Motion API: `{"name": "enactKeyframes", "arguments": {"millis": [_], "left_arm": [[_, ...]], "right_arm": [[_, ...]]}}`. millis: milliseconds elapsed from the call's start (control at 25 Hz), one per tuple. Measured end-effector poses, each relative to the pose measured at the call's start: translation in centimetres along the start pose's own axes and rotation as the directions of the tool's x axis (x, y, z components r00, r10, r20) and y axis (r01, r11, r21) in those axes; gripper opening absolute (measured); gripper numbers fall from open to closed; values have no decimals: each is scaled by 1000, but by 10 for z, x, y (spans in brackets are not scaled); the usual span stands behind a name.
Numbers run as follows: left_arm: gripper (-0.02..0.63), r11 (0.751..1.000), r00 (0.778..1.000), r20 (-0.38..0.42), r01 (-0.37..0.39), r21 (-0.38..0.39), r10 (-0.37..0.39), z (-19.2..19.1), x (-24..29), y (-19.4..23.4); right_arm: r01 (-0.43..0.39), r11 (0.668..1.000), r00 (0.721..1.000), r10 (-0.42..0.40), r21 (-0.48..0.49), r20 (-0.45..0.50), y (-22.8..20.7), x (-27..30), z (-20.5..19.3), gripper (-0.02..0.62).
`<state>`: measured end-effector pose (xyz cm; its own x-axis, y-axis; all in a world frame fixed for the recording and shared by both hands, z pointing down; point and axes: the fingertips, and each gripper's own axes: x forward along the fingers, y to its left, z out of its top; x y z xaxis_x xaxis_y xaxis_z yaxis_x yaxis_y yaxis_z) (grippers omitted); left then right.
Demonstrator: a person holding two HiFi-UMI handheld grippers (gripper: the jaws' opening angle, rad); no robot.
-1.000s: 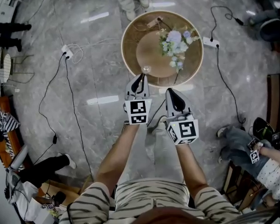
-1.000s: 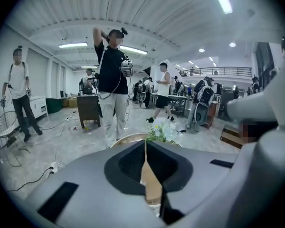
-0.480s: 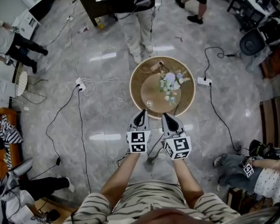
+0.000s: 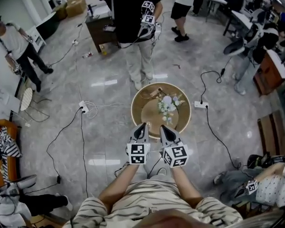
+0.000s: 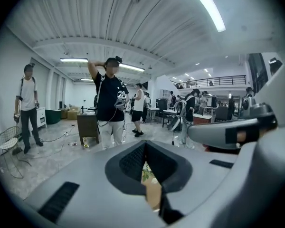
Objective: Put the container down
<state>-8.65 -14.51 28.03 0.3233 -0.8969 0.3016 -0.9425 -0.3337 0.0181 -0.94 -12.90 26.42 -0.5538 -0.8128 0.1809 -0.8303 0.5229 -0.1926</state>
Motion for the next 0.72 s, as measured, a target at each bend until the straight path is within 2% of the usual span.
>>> {"name": "enactKeyframes", "arguments": {"millis": [360,720], "left_arm": [[-3,999,998,42,37,31,-39,22,-19,-12],[-2,998,995,88,38,48,-42,38,-17,-6]], "right_arm": [[-12,999,999,14,-35,42,4,-11,25,6],[0,998,998,5,-68,69,1,-10,44,5]]}}
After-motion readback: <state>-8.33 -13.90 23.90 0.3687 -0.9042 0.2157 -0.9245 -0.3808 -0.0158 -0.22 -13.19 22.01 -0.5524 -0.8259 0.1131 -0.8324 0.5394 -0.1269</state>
